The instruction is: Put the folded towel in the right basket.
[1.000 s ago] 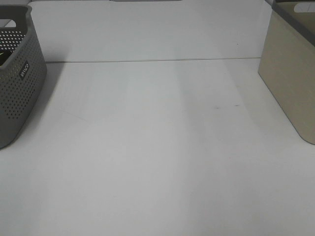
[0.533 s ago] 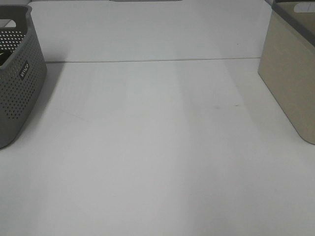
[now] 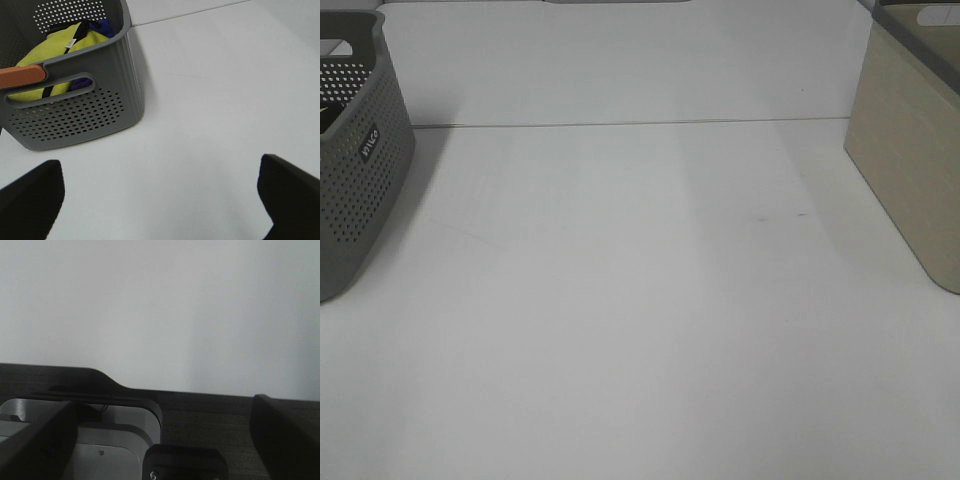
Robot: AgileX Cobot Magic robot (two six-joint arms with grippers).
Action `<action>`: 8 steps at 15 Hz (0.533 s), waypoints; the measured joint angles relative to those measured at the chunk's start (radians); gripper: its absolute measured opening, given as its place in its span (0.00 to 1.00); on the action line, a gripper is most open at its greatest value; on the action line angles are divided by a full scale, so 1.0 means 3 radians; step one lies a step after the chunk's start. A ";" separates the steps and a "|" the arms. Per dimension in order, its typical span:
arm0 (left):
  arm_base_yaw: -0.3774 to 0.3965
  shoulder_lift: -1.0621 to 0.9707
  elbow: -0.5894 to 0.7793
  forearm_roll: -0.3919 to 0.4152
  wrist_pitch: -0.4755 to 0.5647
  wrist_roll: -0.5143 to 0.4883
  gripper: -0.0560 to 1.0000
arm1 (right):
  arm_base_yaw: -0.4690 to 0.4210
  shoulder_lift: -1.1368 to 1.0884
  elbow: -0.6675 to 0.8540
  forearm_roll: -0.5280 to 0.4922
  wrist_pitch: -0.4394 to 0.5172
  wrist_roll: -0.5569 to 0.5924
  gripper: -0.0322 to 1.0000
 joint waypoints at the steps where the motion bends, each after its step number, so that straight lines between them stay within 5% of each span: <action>1: 0.0000 0.0000 0.0000 0.0000 0.0000 0.0000 0.99 | 0.0000 -0.0527 0.0417 -0.0043 -0.0007 0.0000 0.87; 8: 0.0000 0.0000 0.0000 0.0000 0.0000 0.0000 0.99 | 0.0000 -0.2000 0.0680 -0.0067 -0.0397 -0.0020 0.86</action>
